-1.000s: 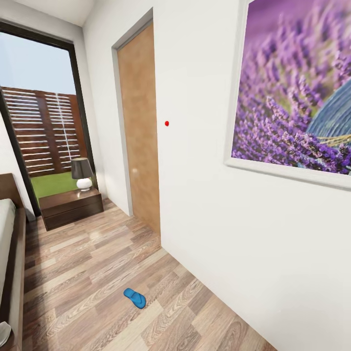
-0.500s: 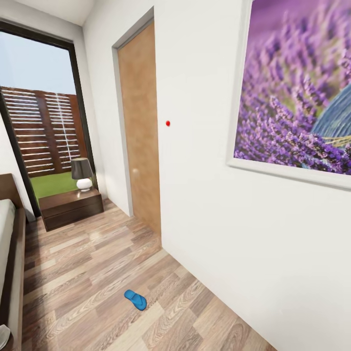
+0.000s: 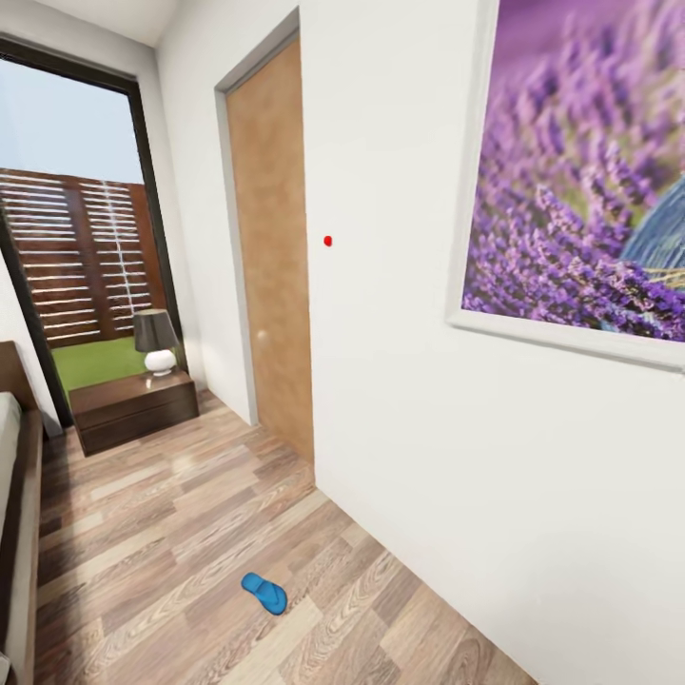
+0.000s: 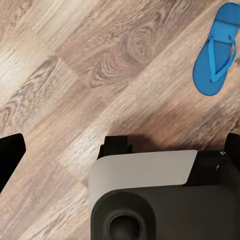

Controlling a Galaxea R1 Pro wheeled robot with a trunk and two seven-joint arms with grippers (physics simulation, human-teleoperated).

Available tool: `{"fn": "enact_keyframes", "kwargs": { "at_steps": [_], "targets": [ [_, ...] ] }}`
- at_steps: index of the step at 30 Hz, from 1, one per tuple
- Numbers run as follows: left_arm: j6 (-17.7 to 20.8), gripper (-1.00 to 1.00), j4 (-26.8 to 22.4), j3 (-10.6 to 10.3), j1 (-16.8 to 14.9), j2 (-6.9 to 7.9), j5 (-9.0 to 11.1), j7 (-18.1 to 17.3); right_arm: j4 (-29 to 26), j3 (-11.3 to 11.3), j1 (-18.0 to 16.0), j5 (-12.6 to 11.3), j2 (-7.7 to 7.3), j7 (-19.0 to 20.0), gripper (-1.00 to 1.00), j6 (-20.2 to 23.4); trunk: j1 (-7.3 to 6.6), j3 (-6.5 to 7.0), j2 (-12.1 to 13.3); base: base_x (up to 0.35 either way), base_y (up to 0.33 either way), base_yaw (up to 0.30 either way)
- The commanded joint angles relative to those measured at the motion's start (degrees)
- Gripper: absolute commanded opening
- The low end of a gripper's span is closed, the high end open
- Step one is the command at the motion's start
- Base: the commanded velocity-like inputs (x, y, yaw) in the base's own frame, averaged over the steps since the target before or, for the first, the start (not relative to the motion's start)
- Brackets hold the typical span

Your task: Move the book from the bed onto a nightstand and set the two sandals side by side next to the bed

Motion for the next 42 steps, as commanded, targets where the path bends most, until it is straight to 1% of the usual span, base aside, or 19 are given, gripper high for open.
{"fn": "enact_keyframes", "kwargs": {
  "at_steps": [1, 13, 28, 34, 42],
  "targets": [
    [0.3, 1.0, -0.13, -0.05, 0.01, 0.0, -0.04, 0.02, -0.01, 0.02, -0.01, -0.01, 0.0, 0.01, 1.0, -0.16, 0.0, -0.05, -0.03, 0.018, 0.022, -0.16],
    [0.29, 1.0, -0.07, -0.09, 0.01, 0.06, -0.05, 0.09, -0.01, -0.02, -0.01, 0.02, -0.04, 0.01, 1.0, -0.17, 0.0, -0.05, -0.03, 0.014, 0.063, -0.233],
    [0.24, 1.0, -0.09, -0.13, 0.0, 0.08, -0.06, 0.11, 0.0, -0.04, -0.01, 0.02, -0.05, 0.01, 1.0, -0.17, 0.0, -0.05, -0.03, 0.003, 0.014, -0.272],
    [0.24, 1.0, -0.07, -0.14, 0.0, 0.08, -0.06, 0.08, -0.01, 0.01, -0.01, 0.02, -0.04, 0.01, 1.0, -0.17, 0.0, -0.05, -0.03, 0.0, 0.003, -0.135],
    [0.24, 1.0, -0.06, -0.14, 0.0, 0.08, -0.06, 0.09, -0.01, 0.04, -0.01, 0.02, -0.01, 0.01, 1.0, -0.17, 0.0, -0.05, -0.03, 0.0, 0.001, -0.052]
  ]
}}
